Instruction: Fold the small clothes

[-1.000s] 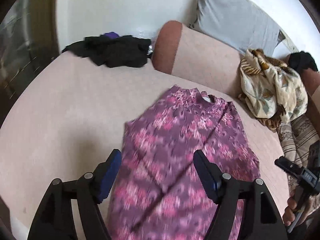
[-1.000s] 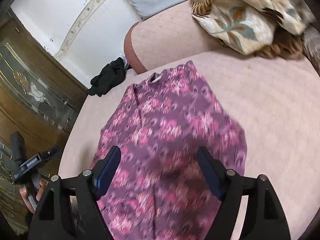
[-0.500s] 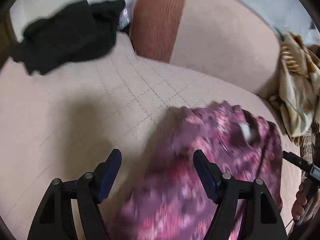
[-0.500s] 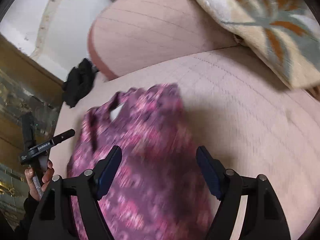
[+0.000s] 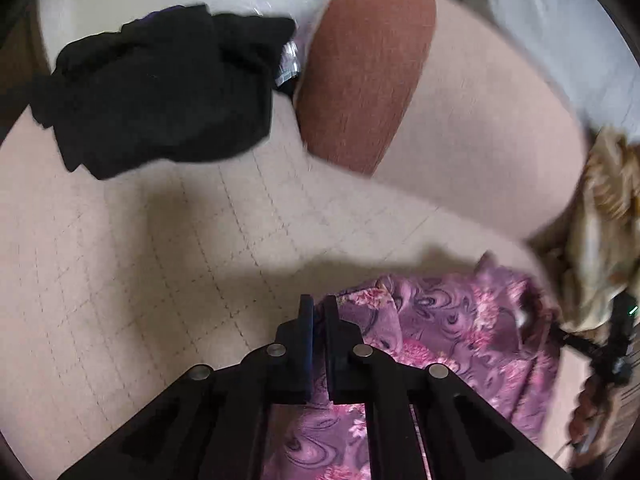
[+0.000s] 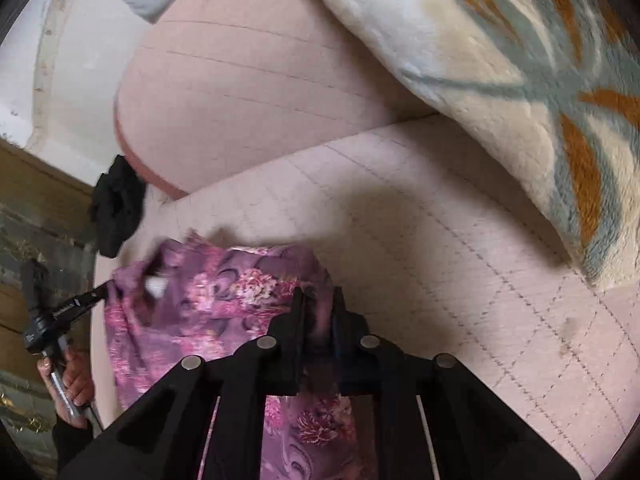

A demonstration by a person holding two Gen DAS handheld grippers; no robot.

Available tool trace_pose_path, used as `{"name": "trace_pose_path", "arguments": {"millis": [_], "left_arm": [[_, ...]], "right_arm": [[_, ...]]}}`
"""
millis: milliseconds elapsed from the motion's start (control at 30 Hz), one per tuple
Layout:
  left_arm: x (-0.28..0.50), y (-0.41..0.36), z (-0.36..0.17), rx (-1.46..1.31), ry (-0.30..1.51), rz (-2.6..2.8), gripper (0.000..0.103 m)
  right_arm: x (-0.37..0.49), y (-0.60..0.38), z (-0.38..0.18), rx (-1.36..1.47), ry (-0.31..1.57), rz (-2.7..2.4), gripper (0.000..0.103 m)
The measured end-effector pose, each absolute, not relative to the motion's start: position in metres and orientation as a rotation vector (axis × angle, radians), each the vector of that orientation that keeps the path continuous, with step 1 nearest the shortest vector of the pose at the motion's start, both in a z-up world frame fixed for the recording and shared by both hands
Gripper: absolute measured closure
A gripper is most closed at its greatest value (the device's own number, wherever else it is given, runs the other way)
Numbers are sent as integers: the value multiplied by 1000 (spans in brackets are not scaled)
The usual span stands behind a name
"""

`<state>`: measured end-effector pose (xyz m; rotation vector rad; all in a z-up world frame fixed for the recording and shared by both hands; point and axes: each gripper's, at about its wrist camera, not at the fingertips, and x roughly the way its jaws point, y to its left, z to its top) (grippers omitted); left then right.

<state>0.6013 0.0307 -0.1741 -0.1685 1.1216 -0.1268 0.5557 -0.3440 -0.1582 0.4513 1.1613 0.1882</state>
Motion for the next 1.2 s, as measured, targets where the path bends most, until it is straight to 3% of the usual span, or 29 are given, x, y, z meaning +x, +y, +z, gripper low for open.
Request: {"name": "trace_pose_path", "arguments": {"millis": [100, 167, 233, 267, 400, 600, 700, 833, 1033, 1200], "left_arm": [[609, 21, -200, -92, 1184, -41, 97], [603, 33, -199, -156, 1167, -68, 91], [601, 46, -195, -231, 1162, -95, 59], [599, 52, -190, -260, 1142, -106, 56], [573, 77, -169, -316, 1109, -136, 54], [439, 96, -133, -206, 1048, -104, 37], [366, 106, -133, -211, 1029, -86, 27], [300, 119, -147, -269, 1014, -52, 27], [295, 97, -114, -290, 945, -133, 27], [344, 62, -100, -214, 978, -203, 26]], "right_arm": [[562, -336, -166, 429, 1172, 155, 91], [561, -340, -159, 474, 1150, 172, 70], [558, -342, -151, 452, 1121, 173, 52], [555, -344, -147, 442, 1108, 180, 50], [531, -351, -132, 492, 1078, 198, 50], [392, -342, -104, 497, 999, 274, 50], [323, -336, -104, 516, 986, 270, 44], [255, -325, -111, 549, 972, 285, 44], [240, -321, -98, 559, 965, 294, 44], [283, -323, -82, 503, 987, 289, 38]]}}
